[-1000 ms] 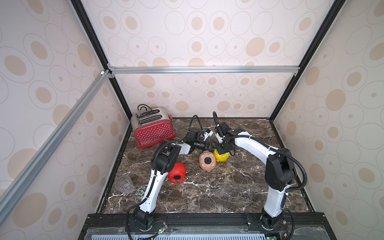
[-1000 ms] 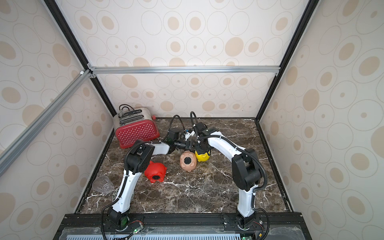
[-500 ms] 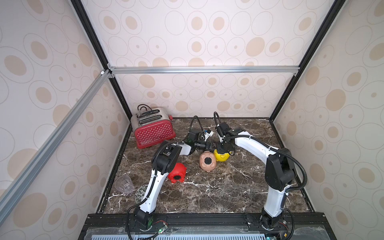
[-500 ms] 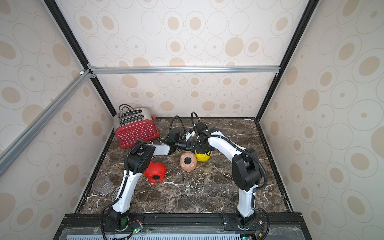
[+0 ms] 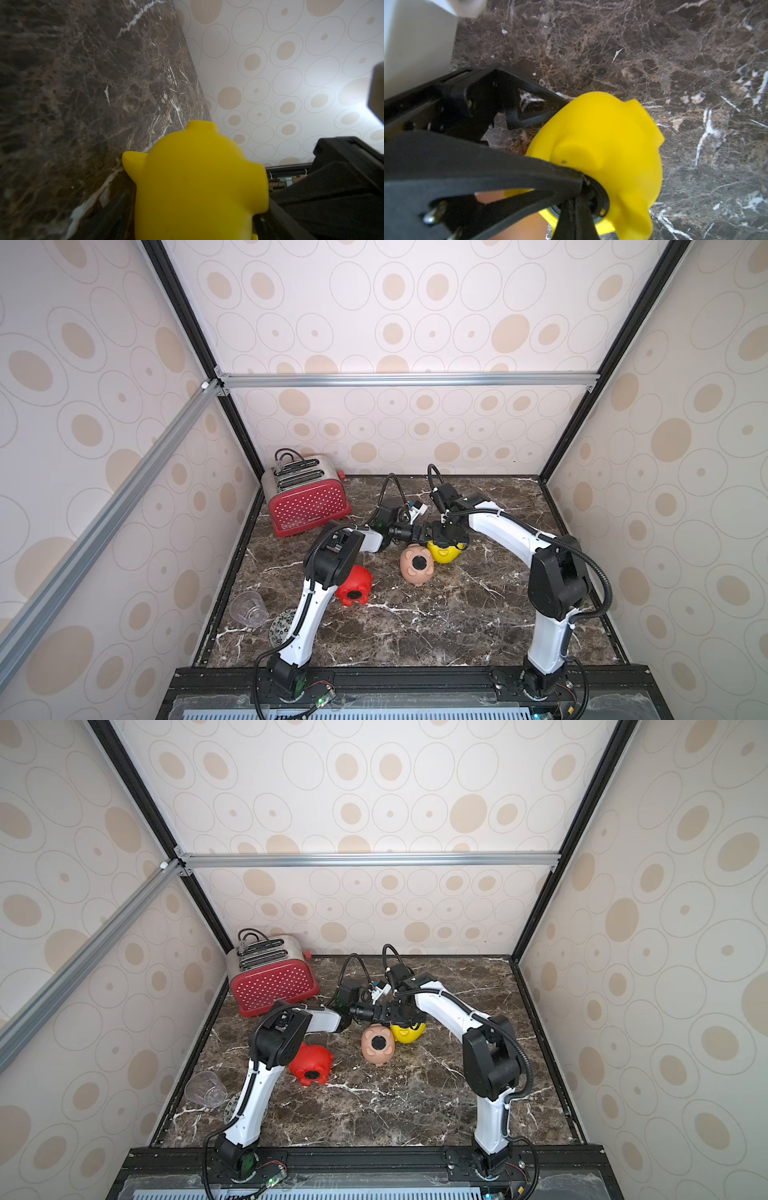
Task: Close piggy banks
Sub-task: Hold the piggy bank at the center of the board.
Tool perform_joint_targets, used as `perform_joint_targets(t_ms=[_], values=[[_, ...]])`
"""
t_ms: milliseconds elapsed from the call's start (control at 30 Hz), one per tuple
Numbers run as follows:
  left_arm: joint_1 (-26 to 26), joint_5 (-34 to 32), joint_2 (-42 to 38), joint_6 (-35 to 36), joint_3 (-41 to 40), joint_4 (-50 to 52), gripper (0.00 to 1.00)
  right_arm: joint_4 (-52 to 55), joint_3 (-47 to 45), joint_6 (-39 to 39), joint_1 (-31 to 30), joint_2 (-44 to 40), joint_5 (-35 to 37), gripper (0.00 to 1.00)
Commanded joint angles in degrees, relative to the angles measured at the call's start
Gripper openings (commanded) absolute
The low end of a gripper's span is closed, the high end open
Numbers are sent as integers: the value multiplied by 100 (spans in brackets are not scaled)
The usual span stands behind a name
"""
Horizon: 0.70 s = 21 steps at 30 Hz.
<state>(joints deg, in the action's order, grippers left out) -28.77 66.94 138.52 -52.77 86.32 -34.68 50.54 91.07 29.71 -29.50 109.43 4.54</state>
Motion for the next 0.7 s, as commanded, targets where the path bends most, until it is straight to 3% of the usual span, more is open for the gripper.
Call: perform_joint_targets(t_ms=[0,667], values=[[-5,-205,57,-91,-128,148,89,512,78,223,40,150,14,0],[-2,-234,-44,-390,-449,-372,89,639,214,1030,118,144,58,0]])
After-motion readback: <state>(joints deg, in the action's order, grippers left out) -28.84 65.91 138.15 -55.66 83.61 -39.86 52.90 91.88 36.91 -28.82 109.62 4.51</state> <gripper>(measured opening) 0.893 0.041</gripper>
